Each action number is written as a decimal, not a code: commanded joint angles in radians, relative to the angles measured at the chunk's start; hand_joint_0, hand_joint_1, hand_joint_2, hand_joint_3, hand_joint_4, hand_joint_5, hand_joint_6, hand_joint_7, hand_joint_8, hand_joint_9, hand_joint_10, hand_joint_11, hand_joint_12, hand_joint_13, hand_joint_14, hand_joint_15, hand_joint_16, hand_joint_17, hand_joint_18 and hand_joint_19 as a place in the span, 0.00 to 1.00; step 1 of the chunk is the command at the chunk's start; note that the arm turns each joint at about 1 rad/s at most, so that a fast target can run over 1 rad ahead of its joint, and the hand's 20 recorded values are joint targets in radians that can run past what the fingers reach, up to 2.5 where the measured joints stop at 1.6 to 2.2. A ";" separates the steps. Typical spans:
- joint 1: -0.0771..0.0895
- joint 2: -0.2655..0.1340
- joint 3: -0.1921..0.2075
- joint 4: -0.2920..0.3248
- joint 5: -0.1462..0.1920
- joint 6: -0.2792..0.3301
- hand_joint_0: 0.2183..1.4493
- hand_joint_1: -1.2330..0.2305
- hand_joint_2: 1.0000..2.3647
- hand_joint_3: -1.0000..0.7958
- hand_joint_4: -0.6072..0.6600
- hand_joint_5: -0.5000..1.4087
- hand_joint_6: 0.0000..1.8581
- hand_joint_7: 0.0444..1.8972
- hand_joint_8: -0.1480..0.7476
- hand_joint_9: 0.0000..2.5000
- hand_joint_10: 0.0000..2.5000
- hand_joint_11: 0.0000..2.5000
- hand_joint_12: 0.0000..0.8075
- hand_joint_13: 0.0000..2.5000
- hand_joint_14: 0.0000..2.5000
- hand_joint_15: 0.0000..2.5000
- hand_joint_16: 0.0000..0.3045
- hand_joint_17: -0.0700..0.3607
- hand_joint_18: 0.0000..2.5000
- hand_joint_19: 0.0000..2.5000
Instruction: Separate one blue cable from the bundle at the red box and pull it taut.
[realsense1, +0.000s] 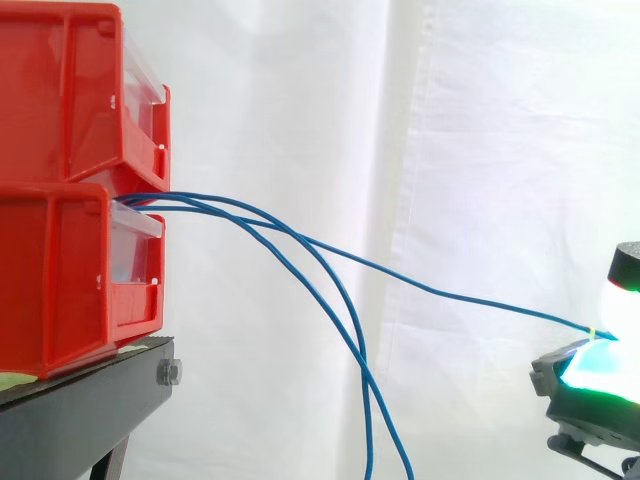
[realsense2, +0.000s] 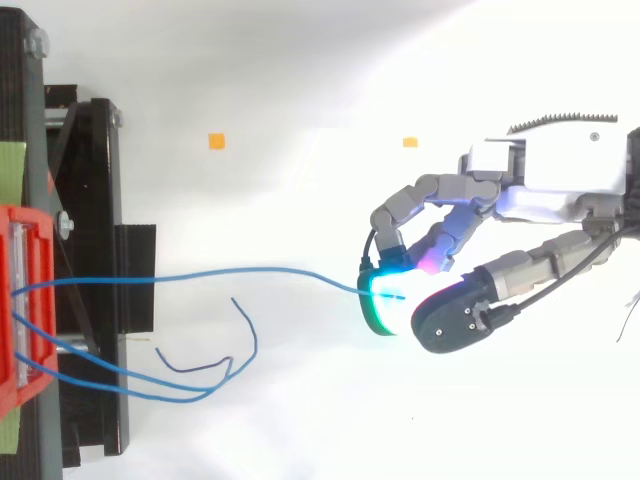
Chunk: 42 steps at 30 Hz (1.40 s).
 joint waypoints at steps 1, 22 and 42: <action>0.000 0.001 -0.001 0.018 0.026 -0.002 0.33 0.31 0.02 0.63 0.25 0.19 0.47 0.64 0.53 0.41 0.01 0.31 0.34 0.28 0.01 0.18 0.11 0.33 0.24 0.21; 0.004 0.001 -0.001 0.082 0.044 -0.037 0.33 0.31 0.02 0.63 0.24 0.19 0.47 0.64 0.53 0.41 0.01 0.31 0.35 0.28 0.01 0.18 0.11 0.33 0.22 0.21; 0.004 0.001 0.001 0.082 0.044 -0.037 0.33 0.31 0.02 0.63 0.25 0.19 0.47 0.64 0.52 0.41 0.01 0.31 0.38 0.29 0.01 0.18 0.11 0.34 0.24 0.21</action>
